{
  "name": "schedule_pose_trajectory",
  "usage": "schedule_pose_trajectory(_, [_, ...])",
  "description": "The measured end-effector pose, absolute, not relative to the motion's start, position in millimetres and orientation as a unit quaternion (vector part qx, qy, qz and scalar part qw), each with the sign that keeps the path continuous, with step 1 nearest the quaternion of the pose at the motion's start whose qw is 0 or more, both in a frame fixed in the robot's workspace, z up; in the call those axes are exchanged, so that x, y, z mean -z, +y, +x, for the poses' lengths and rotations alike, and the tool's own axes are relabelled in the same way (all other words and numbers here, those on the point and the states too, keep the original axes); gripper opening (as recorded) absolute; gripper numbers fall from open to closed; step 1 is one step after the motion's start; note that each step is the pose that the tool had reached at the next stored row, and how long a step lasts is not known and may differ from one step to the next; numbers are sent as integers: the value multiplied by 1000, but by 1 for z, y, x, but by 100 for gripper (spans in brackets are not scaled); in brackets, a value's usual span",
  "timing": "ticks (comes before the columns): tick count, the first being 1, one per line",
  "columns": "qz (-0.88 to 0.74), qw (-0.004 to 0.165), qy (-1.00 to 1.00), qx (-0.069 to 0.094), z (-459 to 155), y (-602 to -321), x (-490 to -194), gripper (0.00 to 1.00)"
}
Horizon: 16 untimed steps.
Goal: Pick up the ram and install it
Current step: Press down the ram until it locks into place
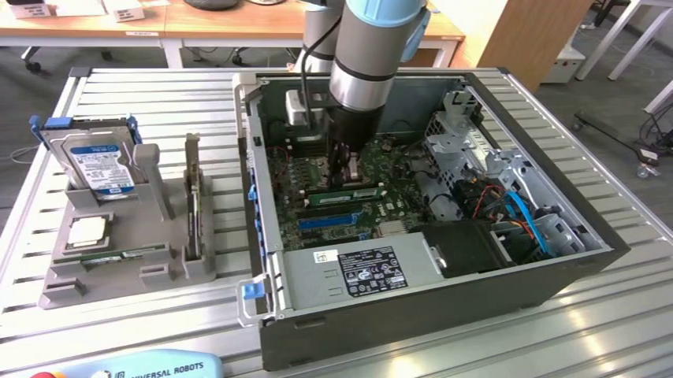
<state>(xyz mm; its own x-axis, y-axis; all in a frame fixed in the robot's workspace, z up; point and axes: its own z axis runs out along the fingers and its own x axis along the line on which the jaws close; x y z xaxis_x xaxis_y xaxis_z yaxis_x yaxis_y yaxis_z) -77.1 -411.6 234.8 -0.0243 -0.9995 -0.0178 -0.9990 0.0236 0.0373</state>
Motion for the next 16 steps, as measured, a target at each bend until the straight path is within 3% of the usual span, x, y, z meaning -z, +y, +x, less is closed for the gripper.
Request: schedule_pose_trajectory(16, [698,7,-715,20,-77,-412,-269,10])
